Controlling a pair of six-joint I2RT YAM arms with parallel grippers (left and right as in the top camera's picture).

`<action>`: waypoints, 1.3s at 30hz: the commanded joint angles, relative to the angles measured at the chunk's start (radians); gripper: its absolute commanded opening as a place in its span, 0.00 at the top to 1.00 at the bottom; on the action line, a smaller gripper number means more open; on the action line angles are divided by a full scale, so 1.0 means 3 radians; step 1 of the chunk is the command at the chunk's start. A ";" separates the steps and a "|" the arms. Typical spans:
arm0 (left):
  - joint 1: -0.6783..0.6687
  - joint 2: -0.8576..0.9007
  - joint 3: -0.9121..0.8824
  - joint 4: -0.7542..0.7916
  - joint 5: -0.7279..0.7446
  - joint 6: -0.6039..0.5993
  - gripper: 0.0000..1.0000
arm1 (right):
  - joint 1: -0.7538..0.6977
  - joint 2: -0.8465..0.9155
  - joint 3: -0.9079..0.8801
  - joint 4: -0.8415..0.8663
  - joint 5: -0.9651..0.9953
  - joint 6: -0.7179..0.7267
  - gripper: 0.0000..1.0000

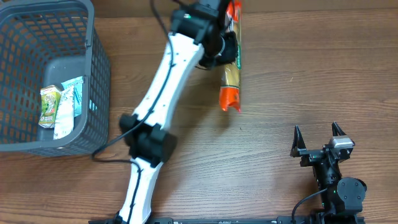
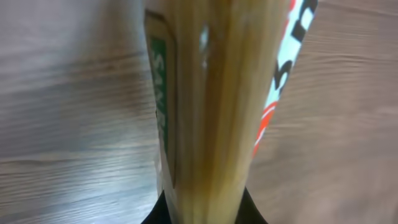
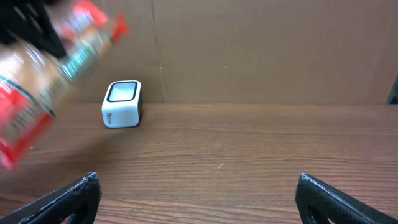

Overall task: Scan the item barcode
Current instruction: 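Lift the pasta packet with the left gripper and place it near the scanner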

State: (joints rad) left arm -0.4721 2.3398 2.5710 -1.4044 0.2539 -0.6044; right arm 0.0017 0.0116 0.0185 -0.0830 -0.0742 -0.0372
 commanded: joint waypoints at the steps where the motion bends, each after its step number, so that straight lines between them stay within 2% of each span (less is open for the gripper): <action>1: -0.0117 0.0256 0.0051 0.0174 0.0017 -0.0544 0.96 | 0.0013 -0.0029 -0.0034 0.0011 -0.0017 -0.0042 0.00; 6: -0.0247 0.0619 0.0051 0.0263 0.0017 -0.0888 0.96 | 0.0013 -0.0029 -0.0034 0.0011 -0.0017 -0.0042 0.00; 17: -0.0416 0.0725 0.0051 0.0234 -0.0085 -0.0905 0.95 | 0.0013 -0.0029 -0.0034 0.0011 -0.0017 -0.0042 0.00; 19: -0.0416 0.0725 0.0051 0.0225 -0.0081 -0.0905 0.90 | 0.0013 -0.0029 -0.0034 0.0011 -0.0017 -0.0042 0.00; 22: -0.0412 0.0725 0.0051 0.0173 -0.0025 -0.0847 0.69 | 0.0013 -0.0029 -0.0034 0.0011 -0.0017 -0.0042 0.00; 23: -0.0406 0.0725 0.0055 0.0169 0.0093 -0.0711 0.61 | 0.0013 -0.0029 -0.0034 0.0011 -0.0017 -0.0042 0.00; 27: -0.0373 0.0722 0.0145 0.0076 0.0341 -0.0552 0.55 | 0.0013 -0.0029 -0.0034 0.0011 -0.0017 -0.0042 0.00; 32: -0.0286 0.0721 0.0752 -0.0301 0.0337 -0.0346 0.58 | 0.0013 -0.0029 -0.0034 0.0011 -0.0017 -0.0042 0.00; 37: -0.0095 0.0713 0.1766 -0.0896 0.0111 -0.0210 0.56 | 0.0013 -0.0029 -0.0034 0.0011 -0.0017 -0.0042 0.00; 39: 0.0013 0.0599 0.1890 -0.0951 0.0127 -0.0023 0.53 | 0.0013 -0.0029 -0.0034 0.0011 -0.0017 -0.0042 0.00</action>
State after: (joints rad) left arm -0.5274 2.5866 3.0375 -1.6684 0.3187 -0.7082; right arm 0.0017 0.0116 0.0185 -0.0837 -0.0746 -0.0372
